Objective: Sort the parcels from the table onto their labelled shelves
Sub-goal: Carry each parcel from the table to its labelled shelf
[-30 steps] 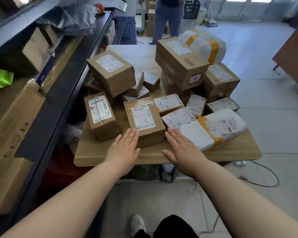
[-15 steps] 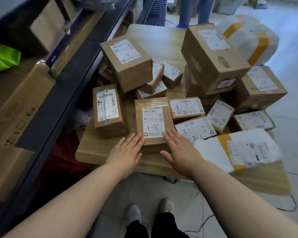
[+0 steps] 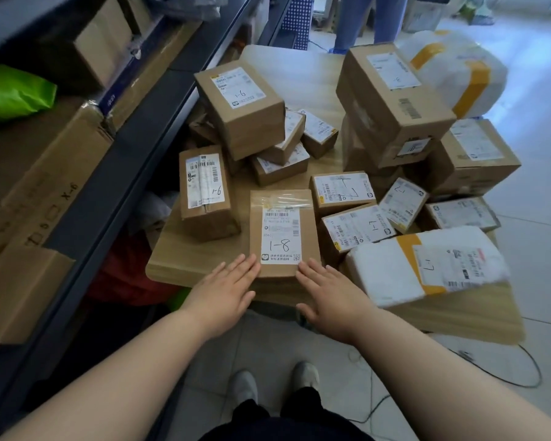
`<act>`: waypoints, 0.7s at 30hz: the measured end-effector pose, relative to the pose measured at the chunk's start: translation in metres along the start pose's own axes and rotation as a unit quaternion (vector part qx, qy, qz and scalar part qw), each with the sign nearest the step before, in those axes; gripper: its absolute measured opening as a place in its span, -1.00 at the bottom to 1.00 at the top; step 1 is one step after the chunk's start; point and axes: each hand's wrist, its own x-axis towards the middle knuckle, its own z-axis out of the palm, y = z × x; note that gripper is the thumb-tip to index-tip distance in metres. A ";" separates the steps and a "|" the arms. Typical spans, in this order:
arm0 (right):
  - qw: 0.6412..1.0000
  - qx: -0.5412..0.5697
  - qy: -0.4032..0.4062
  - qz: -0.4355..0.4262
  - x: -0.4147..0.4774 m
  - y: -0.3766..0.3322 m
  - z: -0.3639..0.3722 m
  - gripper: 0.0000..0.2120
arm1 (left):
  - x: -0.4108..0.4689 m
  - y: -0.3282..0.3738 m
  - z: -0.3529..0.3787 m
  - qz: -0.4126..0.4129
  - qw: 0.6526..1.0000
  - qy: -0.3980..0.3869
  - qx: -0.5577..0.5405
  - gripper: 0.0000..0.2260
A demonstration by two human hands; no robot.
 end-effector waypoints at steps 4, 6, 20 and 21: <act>1.000 0.018 -0.002 -0.007 -0.018 -0.012 0.012 -0.38 | -0.014 -0.010 0.008 0.035 0.999 -0.015 0.002 -0.24; 0.999 0.047 0.021 0.004 -0.023 -0.015 0.015 -0.38 | -0.014 -0.012 0.010 0.031 0.998 -0.002 -0.053 -0.27; 0.839 0.445 0.099 0.297 -0.001 -0.020 0.014 -0.35 | 0.033 0.007 0.011 -0.192 0.833 0.012 -0.518 -0.42; 0.813 0.478 0.104 0.316 0.002 -0.019 0.016 -0.36 | 0.035 0.006 0.015 -0.194 0.824 0.006 -0.532 -0.44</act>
